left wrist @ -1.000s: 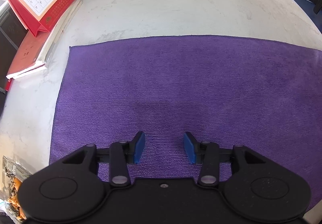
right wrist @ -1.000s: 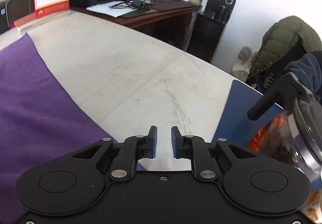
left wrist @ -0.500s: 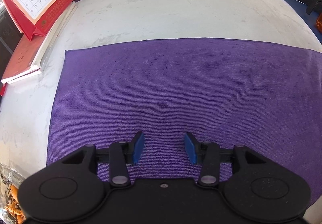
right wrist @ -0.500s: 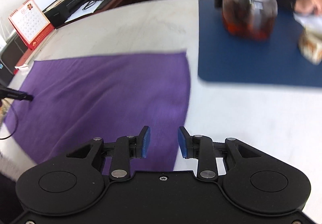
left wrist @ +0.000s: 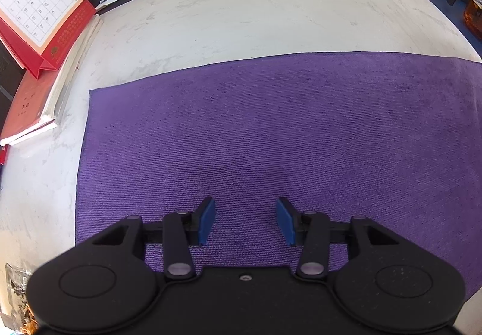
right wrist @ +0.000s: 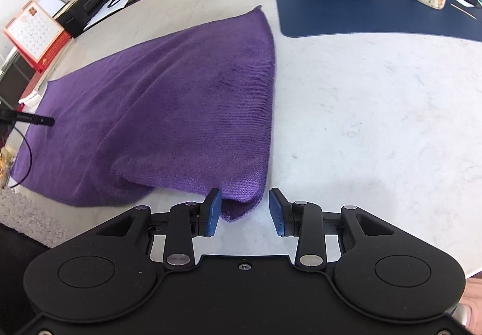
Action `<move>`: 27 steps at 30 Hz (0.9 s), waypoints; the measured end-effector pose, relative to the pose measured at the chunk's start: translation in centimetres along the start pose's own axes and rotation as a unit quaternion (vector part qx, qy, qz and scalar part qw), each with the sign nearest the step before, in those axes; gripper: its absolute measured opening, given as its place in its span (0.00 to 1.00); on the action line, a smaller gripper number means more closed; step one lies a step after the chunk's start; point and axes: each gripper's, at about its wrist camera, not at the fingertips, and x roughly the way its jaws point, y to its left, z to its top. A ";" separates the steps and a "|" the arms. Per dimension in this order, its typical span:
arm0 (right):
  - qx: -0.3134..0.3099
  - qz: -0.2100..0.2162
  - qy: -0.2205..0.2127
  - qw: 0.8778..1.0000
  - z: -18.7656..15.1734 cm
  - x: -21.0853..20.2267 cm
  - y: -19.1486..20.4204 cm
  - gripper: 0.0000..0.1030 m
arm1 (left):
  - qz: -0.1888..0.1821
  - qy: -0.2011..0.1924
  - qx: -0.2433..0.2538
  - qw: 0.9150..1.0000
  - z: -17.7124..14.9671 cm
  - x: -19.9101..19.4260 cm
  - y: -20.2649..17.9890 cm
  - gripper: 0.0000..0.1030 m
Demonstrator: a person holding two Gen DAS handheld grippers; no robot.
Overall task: Fold towel
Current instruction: 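Pinch the towel corner with the right gripper and pull it outward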
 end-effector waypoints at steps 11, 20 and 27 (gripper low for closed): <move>-0.139 -0.049 0.009 0.989 0.0 -0.3 2.4 0.03 | -0.002 -0.002 0.001 1.000 -0.2 -0.3 -0.1 0.42; -0.276 -0.108 0.022 0.955 2.0 -1.5 2.3 0.04 | -0.012 -0.003 0.004 1.000 -0.2 -0.3 0.1 0.44; -0.244 -0.163 0.057 0.954 0.8 -1.0 -0.1 0.05 | -0.015 -0.002 0.004 1.000 -0.1 -0.2 0.3 0.49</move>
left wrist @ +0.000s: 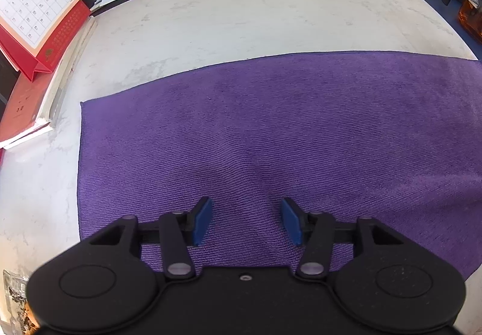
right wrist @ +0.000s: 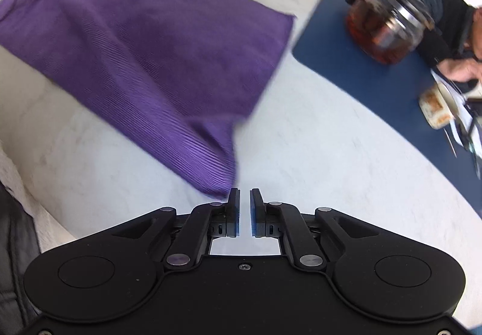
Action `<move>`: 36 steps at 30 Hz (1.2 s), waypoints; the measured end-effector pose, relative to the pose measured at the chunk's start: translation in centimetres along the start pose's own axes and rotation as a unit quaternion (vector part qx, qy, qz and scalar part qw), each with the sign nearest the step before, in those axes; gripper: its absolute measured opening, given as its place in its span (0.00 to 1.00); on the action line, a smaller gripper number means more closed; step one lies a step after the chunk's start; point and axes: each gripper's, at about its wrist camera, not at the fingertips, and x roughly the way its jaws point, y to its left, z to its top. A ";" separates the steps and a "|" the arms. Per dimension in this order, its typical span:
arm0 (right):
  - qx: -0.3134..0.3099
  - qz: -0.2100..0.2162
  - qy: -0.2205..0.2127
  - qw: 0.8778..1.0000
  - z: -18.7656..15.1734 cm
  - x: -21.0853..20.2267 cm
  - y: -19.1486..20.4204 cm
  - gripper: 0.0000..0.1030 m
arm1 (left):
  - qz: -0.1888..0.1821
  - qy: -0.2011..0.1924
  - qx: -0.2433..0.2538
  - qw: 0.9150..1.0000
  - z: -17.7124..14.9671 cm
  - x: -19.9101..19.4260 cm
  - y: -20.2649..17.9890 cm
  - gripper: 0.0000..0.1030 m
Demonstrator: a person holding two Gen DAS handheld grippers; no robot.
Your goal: Fold towel
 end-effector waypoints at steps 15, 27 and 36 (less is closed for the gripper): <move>0.115 0.075 -0.111 0.984 4.8 -1.9 -1.7 0.09 | -0.072 -0.001 0.040 0.997 -0.1 -3.7 -3.5 0.46; 0.006 0.091 -0.135 0.987 16.5 6.6 -3.8 0.18 | -0.193 0.021 0.090 0.977 -2.9 -3.9 -12.4 0.46; 0.014 0.138 -0.110 0.984 18.6 10.4 -6.0 0.18 | -0.180 0.053 0.073 0.979 -4.0 -2.9 -12.3 0.46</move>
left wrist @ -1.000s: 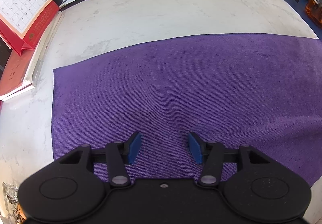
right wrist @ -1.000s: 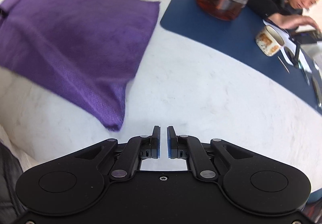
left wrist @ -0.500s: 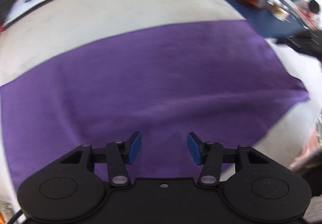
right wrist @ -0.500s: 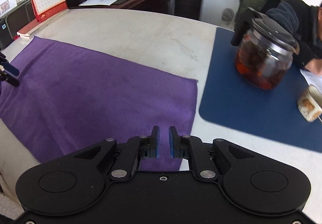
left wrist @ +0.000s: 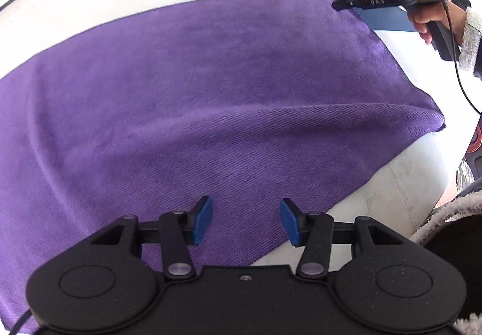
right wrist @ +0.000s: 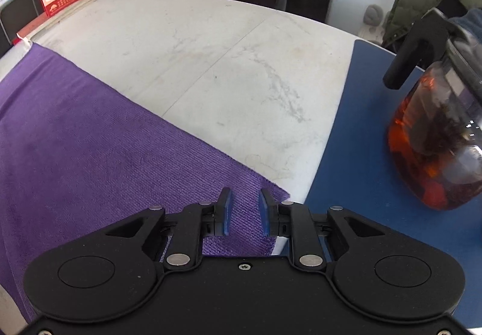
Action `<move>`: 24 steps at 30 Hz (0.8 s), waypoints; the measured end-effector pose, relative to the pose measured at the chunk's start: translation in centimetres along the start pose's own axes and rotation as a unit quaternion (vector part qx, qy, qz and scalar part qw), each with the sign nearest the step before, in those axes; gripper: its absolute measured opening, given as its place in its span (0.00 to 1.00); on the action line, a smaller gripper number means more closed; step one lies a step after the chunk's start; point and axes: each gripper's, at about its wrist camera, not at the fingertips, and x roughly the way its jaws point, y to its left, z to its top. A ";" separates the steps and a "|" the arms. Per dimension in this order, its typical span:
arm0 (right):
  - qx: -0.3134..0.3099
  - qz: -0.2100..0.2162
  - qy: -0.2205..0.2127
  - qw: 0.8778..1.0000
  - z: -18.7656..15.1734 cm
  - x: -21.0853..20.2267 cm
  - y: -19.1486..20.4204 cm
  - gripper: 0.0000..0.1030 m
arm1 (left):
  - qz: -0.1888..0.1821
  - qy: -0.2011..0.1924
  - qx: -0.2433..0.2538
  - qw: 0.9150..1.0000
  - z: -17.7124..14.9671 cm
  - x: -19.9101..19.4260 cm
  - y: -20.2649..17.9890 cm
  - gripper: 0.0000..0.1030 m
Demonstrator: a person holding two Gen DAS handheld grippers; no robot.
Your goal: Fold towel
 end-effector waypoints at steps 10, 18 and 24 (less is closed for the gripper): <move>-0.007 -0.002 -0.031 0.999 2.8 2.3 -2.2 0.18 | 0.025 0.030 0.030 0.999 -0.1 0.5 -1.0 0.46; -0.005 0.008 -0.072 0.997 0.9 -3.6 1.1 0.31 | 0.060 -0.040 -0.052 0.996 -0.2 -2.5 1.3 0.46; -0.027 0.072 -0.017 0.997 -5.4 -6.7 9.7 0.33 | 0.139 -0.071 -0.145 0.977 -0.9 -2.4 7.5 0.46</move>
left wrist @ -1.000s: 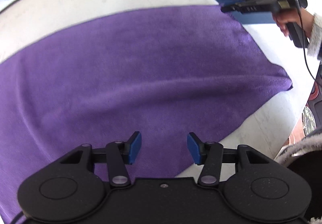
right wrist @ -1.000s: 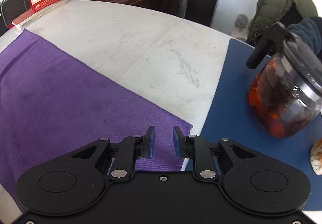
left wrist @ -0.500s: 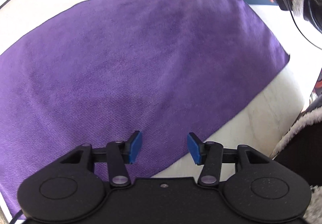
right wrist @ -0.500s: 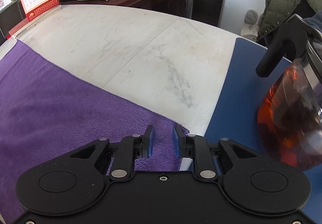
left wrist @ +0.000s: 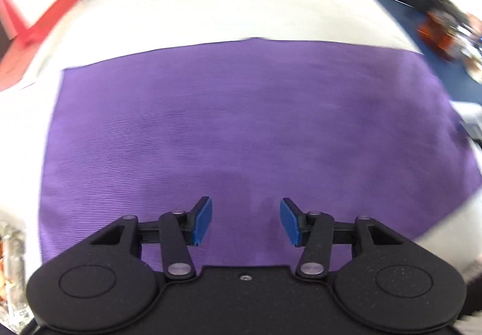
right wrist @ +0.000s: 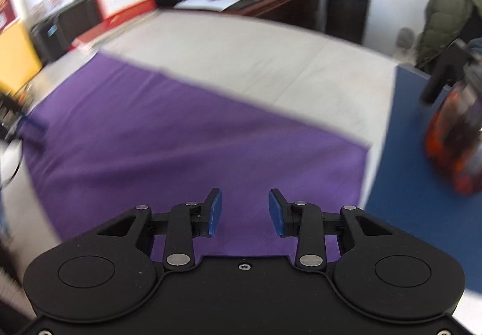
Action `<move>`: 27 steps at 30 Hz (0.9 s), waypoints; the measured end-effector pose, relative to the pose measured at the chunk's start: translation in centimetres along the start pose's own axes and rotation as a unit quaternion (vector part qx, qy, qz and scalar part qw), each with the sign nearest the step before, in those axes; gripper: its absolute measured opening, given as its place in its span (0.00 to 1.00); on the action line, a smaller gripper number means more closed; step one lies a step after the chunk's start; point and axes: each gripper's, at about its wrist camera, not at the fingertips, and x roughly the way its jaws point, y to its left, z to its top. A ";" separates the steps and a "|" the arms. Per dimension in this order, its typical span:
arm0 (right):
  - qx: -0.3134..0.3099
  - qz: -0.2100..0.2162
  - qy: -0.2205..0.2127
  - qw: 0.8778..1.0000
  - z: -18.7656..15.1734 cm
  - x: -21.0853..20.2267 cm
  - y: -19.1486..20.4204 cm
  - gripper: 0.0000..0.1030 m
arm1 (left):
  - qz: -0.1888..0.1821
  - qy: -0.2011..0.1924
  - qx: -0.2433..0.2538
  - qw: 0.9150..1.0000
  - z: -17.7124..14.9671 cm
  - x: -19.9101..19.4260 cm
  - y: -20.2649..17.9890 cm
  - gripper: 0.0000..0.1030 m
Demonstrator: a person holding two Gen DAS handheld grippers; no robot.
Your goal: Fold towel
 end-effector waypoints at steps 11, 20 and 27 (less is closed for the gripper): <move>0.038 -0.059 0.040 0.997 -4.5 -0.9 4.6 0.35 | 0.034 -0.010 -0.035 0.999 0.0 2.2 4.1 0.48; 0.074 -0.082 0.067 0.992 -6.1 -2.3 5.1 0.35 | 0.037 -0.038 -0.040 0.998 -0.3 1.7 4.8 0.50; 0.091 -0.096 0.076 0.988 -5.9 -1.8 5.6 0.35 | 0.054 -0.049 -0.070 0.995 0.8 1.7 7.4 0.51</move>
